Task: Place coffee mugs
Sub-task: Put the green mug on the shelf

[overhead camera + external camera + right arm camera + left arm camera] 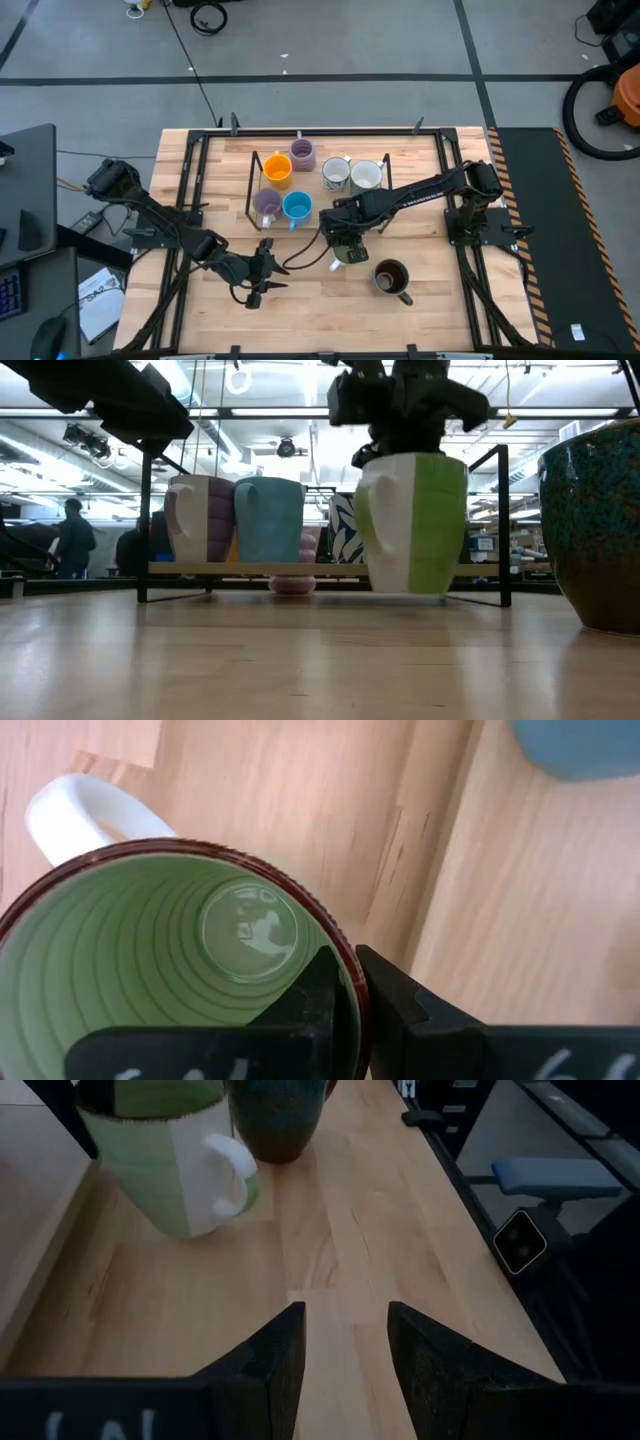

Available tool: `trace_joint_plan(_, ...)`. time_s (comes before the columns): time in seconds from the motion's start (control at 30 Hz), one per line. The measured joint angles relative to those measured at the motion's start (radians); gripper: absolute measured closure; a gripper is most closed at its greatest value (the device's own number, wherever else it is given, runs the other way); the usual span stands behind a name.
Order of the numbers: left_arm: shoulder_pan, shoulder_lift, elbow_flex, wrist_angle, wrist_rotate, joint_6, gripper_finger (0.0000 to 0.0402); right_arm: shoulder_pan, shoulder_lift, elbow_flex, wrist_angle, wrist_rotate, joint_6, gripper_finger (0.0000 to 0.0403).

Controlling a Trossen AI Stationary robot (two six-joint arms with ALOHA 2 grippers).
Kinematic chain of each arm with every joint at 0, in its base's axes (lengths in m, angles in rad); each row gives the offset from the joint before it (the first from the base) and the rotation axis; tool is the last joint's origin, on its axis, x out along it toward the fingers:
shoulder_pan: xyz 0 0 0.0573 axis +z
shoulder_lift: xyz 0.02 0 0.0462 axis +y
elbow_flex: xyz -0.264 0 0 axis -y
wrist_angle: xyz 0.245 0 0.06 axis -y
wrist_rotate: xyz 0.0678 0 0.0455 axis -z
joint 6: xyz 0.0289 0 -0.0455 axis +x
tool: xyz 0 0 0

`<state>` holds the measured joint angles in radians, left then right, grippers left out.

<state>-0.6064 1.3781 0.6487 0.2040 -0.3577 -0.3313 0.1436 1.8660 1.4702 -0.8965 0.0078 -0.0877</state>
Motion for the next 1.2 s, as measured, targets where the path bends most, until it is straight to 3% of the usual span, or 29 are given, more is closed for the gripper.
trace_joint_plan(0.47,0.002,0.0,0.0,0.0,0.0,-0.006,0.0251,-0.012,0.013,0.185,-0.106,0.021,-0.109,0.0369)
trace_joint_plan(0.9,-0.039,0.0,0.0,-0.016,0.021,-0.051,0.0251,-0.064,0.263,0.56,-0.342,0.067,-0.377,0.0368)
trace_joint_plan(1.2,-0.072,0.0,0.0,-0.017,-0.009,-0.081,0.0251,-0.129,0.256,0.586,-0.332,0.036,-0.523,0.0368)
